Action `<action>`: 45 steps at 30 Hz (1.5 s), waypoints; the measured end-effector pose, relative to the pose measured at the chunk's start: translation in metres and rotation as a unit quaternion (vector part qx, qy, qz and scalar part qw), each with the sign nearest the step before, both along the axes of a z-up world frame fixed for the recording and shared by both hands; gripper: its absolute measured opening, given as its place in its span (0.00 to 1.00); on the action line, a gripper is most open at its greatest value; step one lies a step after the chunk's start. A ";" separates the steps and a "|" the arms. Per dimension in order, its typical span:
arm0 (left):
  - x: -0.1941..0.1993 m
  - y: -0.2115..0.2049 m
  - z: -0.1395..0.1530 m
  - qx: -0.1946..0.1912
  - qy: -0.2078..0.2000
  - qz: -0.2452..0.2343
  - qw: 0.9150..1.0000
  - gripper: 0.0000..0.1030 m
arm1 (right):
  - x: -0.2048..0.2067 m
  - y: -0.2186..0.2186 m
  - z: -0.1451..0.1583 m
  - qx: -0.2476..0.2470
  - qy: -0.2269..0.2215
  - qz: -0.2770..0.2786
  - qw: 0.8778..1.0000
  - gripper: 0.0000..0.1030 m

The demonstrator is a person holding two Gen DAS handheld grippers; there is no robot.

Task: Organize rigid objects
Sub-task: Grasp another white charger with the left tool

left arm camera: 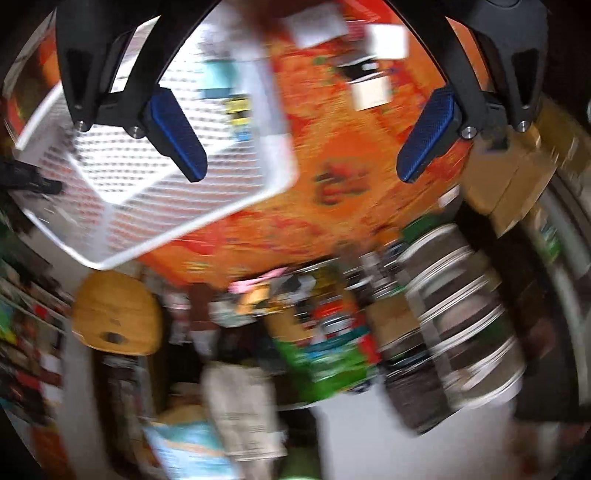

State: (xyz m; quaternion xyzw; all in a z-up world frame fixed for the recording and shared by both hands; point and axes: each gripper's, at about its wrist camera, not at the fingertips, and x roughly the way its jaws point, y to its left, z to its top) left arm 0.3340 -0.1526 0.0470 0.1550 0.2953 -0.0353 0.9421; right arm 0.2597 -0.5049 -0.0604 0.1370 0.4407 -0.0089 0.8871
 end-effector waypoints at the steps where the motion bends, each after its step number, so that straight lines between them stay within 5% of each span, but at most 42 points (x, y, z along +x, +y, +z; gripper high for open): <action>1: 0.008 0.025 -0.002 -0.014 0.011 0.019 1.000 0.99 | -0.001 0.000 0.000 0.000 0.000 0.000 1.000 0.18; 5: 0.042 0.102 -0.037 -0.025 0.066 0.087 0.994 0.99 | -0.002 -0.001 -0.001 0.001 -0.001 0.001 1.000 0.19; 8: 0.071 0.138 -0.095 -0.032 0.156 0.104 0.982 0.97 | -0.002 -0.002 -0.001 0.001 -0.001 0.001 1.000 0.19; 11: 0.089 0.160 -0.139 -0.053 0.217 0.119 0.967 0.85 | -0.002 -0.002 -0.001 0.002 -0.001 0.000 1.000 0.19; 14: 0.097 0.170 -0.161 -0.096 0.249 0.120 0.956 0.85 | -0.002 -0.003 0.000 0.001 0.001 0.000 1.000 0.19; 19: 0.114 0.165 -0.174 -0.099 0.264 0.124 0.951 0.84 | -0.002 -0.002 0.001 -0.002 0.001 0.003 1.000 0.19; 23: 0.120 0.165 -0.180 -0.109 0.262 0.129 0.950 0.61 | -0.003 -0.002 0.002 -0.002 0.000 0.003 1.000 0.19; 31: 0.112 0.159 -0.164 -0.080 0.216 0.138 0.963 0.60 | -0.003 -0.002 0.002 -0.003 0.001 0.003 1.000 0.19; 45: 0.085 0.162 -0.070 -0.020 0.106 0.181 0.977 0.60 | -0.002 -0.002 0.002 -0.003 0.000 0.006 1.000 0.20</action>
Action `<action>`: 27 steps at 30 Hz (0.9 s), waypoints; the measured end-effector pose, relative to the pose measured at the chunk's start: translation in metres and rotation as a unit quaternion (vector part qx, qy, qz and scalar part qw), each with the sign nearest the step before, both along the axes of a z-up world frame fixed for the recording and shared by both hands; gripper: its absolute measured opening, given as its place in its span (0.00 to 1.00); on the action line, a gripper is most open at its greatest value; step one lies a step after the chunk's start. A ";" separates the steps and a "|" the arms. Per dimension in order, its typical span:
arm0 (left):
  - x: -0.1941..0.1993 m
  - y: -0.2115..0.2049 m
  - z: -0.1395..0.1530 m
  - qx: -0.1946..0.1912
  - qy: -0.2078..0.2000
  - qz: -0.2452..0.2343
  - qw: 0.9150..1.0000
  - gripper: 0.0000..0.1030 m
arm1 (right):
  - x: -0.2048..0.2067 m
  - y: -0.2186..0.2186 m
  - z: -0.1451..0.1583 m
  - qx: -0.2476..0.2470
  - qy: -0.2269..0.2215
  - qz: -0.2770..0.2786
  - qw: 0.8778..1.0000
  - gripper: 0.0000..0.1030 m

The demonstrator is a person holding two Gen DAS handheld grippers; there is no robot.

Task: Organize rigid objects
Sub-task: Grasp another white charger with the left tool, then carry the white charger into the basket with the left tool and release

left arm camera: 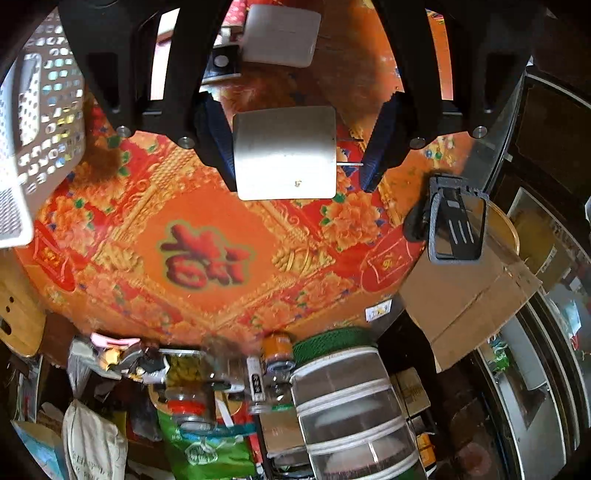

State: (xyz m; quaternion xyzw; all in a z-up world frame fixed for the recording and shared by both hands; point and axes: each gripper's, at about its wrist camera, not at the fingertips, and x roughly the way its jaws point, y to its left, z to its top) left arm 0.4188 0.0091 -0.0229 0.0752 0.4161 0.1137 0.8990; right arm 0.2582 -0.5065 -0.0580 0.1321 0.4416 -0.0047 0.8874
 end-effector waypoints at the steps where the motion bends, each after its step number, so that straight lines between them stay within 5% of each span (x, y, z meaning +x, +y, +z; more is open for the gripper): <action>1: -0.003 -0.002 0.006 0.002 -0.006 -0.003 1.000 0.60 | 0.000 0.000 0.000 0.000 0.000 0.000 1.000 0.20; 13: -0.049 -0.088 0.082 0.004 -0.086 -0.082 0.993 0.60 | 0.000 0.000 0.000 0.000 0.000 0.000 1.000 0.20; 27: -0.084 -0.230 0.077 -0.008 -0.066 -0.205 0.977 0.61 | 0.001 0.000 0.000 0.000 0.000 0.000 1.000 0.20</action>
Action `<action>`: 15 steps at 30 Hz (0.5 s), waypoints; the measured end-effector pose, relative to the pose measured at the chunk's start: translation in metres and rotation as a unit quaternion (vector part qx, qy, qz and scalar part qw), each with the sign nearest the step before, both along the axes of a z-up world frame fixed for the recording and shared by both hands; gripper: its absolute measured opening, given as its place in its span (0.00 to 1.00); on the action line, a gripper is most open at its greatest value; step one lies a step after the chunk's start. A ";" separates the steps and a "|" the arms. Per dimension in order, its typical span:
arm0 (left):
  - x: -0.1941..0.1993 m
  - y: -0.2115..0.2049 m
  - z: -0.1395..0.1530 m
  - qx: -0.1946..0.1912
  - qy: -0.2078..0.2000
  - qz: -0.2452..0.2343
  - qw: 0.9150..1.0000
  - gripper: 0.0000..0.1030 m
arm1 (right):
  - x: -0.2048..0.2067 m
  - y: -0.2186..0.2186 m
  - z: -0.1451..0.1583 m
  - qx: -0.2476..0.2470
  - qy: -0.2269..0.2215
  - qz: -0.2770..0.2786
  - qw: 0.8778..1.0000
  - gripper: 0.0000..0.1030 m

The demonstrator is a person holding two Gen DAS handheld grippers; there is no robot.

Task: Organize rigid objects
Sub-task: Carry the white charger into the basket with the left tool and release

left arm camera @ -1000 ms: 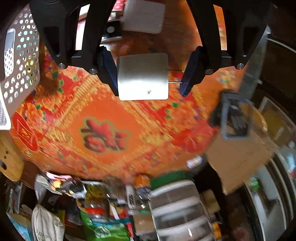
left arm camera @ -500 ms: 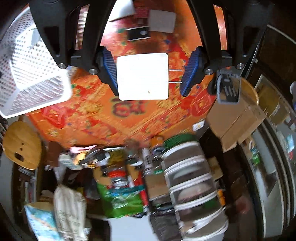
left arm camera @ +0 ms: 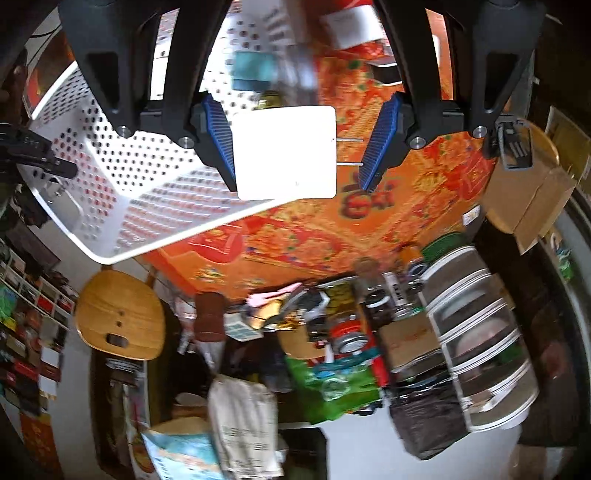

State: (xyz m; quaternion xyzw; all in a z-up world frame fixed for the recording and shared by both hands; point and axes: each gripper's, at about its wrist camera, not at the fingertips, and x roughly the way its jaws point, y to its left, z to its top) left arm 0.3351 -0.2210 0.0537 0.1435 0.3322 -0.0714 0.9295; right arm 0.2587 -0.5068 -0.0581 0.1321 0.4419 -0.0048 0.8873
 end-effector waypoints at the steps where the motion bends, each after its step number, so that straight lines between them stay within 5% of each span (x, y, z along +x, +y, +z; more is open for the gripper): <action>1: -0.002 -0.011 -0.003 -0.001 0.006 -0.009 1.000 0.61 | 0.000 0.000 0.000 0.000 0.000 0.000 1.000 0.20; 15: -0.007 -0.093 -0.041 0.001 0.051 -0.066 0.997 0.61 | 0.001 0.000 0.000 0.000 0.000 0.000 1.000 0.20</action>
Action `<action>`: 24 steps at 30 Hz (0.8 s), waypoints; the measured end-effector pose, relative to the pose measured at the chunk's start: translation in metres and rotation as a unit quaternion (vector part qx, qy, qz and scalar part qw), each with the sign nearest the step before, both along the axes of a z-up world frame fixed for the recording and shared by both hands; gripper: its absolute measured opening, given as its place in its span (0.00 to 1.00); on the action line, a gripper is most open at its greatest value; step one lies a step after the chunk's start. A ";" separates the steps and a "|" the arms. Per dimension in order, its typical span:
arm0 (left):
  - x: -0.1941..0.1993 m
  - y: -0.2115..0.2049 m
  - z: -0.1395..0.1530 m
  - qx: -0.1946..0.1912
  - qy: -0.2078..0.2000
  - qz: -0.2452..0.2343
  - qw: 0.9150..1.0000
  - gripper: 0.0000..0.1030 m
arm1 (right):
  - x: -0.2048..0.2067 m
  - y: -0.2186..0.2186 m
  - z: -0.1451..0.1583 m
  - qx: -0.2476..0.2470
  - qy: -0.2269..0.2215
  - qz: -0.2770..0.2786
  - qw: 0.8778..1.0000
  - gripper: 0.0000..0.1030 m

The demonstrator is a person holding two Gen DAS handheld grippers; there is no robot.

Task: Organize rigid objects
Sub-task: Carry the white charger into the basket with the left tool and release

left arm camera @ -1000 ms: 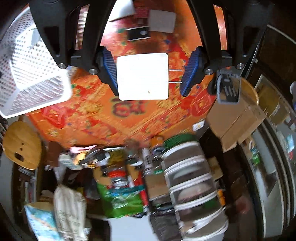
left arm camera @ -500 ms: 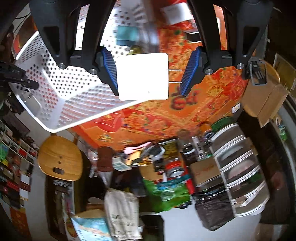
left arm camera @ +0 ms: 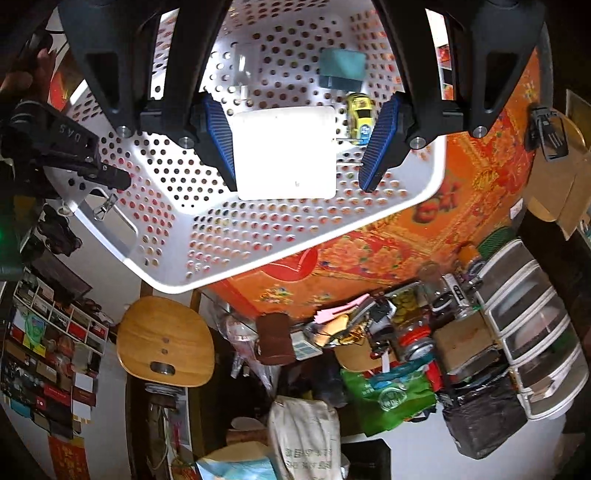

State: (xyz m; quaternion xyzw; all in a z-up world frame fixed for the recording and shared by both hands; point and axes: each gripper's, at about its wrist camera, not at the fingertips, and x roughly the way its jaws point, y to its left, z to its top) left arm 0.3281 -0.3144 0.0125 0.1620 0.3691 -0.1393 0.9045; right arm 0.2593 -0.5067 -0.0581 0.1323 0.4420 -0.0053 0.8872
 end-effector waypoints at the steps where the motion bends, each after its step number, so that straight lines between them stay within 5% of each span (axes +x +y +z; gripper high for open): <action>1: 0.001 -0.004 -0.003 -0.001 0.006 -0.003 1.000 0.61 | 0.000 0.000 0.000 0.000 0.000 0.000 1.000 0.20; 24: 0.019 -0.015 -0.037 -0.003 0.055 -0.018 0.998 0.61 | 0.000 0.000 0.000 0.000 0.000 -0.001 1.000 0.20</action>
